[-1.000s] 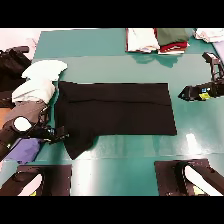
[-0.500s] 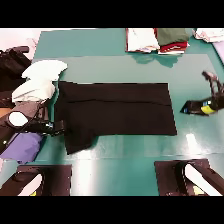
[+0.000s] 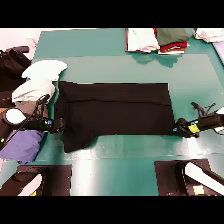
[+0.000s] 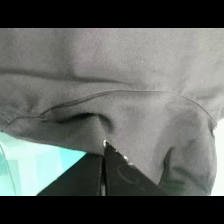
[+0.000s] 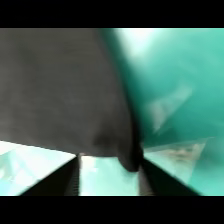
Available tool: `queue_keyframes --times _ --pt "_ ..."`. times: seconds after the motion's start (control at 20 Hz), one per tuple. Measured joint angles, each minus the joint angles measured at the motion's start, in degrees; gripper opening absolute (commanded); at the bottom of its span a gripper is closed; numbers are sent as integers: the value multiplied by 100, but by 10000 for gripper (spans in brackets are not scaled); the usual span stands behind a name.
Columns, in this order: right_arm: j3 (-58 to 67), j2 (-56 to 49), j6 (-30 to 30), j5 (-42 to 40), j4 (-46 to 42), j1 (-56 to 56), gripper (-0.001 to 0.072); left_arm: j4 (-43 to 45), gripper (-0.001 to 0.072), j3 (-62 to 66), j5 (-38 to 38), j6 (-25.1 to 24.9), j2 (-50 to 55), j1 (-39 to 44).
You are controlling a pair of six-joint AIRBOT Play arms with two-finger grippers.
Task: Fold the shirts.
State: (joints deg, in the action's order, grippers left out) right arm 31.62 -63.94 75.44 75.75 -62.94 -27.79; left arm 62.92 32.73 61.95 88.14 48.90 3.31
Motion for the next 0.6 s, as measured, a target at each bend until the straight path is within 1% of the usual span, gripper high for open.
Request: queue_keyframes --times 0.1,0.3,0.4,0.6 --pt "-61 -22 -31 -210 72 278 19 2 23 11 22 -61 0 0" --pt "-83 433 -57 -549 -13 638 15 125 22 136 398 -175 -140 0" --pt "44 837 -59 -286 -149 713 15 197 22 177 710 -205 -470 -2" --pt "555 1711 -55 404 -848 763 15 199 23 225 1547 -83 -1370 0"
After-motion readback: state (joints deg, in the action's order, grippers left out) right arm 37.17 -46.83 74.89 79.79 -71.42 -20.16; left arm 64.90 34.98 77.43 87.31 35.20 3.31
